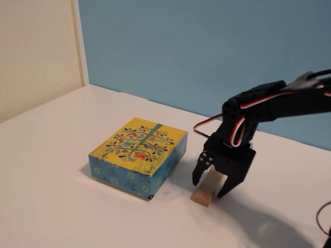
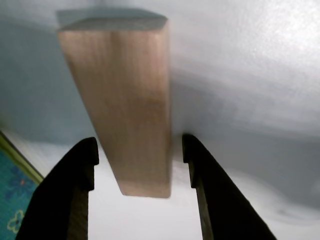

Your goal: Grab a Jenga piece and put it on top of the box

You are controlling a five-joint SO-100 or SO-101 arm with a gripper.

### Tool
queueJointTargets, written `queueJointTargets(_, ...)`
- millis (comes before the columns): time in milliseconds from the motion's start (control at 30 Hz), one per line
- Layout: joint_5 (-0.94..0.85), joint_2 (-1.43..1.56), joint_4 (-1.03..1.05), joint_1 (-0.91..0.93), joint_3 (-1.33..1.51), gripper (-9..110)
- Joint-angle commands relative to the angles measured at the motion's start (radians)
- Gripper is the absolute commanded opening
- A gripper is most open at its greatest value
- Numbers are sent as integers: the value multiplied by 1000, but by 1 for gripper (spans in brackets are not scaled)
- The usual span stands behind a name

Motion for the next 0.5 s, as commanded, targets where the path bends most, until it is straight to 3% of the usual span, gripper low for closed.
queueJointTargets(0,9,-3,-9,0,-31,19)
queueJointTargets(467,18,0,-9,-2,-31,8)
